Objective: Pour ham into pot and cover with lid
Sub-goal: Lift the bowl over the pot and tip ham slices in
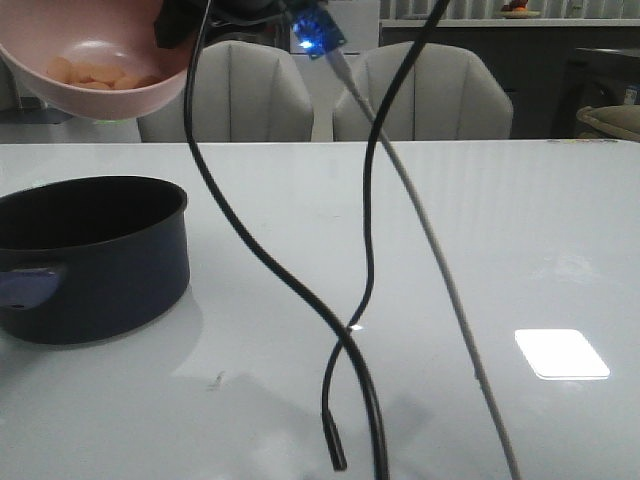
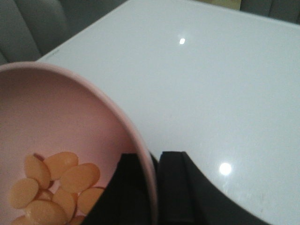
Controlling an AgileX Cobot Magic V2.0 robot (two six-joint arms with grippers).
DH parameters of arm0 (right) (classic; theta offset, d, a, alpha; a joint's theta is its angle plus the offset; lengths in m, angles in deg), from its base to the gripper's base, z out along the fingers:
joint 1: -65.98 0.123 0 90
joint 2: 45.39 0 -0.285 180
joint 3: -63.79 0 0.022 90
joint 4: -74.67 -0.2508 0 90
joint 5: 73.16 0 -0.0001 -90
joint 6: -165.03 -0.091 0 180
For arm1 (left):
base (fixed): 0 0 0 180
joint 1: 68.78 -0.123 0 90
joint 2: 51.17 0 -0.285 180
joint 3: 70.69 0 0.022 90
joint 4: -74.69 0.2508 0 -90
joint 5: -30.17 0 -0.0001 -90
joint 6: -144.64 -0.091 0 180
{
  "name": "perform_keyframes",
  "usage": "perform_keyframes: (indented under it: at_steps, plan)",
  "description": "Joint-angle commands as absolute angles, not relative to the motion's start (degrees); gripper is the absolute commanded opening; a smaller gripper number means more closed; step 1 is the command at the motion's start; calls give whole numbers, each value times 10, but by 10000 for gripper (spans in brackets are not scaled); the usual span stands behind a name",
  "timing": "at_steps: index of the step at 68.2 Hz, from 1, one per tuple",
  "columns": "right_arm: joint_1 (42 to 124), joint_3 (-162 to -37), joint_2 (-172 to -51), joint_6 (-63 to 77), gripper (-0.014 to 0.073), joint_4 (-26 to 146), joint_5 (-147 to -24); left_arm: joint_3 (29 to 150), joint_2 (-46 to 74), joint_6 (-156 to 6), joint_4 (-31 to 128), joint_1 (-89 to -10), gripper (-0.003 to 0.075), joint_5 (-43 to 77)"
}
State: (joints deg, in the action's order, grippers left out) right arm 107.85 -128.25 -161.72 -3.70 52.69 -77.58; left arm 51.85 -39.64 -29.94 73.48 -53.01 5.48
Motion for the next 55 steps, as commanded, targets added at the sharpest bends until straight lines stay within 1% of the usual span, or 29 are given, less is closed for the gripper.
perform_keyframes:
  at_steps: [1,2,14,17,27,30,42,43,46,47,55]
  plan:
    - [1082,-1307,-1604,-28,134,542,-617,533,-388,-299,731,-527,582,105]
    - [1085,-1307,-1610,-25,134,554,-592,533,-388,-299,731,-527,582,105]
    - [1098,-1303,-1644,7,134,625,-461,533,-388,-299,731,-527,582,105]
    - [1103,-1293,-1653,20,134,647,-409,533,-388,-299,731,-527,582,105]
    - [1112,-1261,-1678,85,134,661,-242,533,-388,-299,731,-527,582,105]
    - [1115,-1257,-1686,108,134,661,-218,533,-388,-299,731,-527,582,105]
    - [1132,-1255,-1726,263,134,661,-141,533,-388,-299,731,-527,582,105]
    - [1136,-1255,-1730,295,134,661,-131,533,-388,-299,731,-527,582,105]
    - [1139,-1255,-1738,328,134,661,-120,533,-388,-299,731,-527,582,105]
    - [1143,-1255,-1744,364,134,661,-108,533,-388,-299,731,-527,582,105]
    - [1149,-1255,-1769,490,134,666,-58,533,-388,-299,731,-527,582,105]
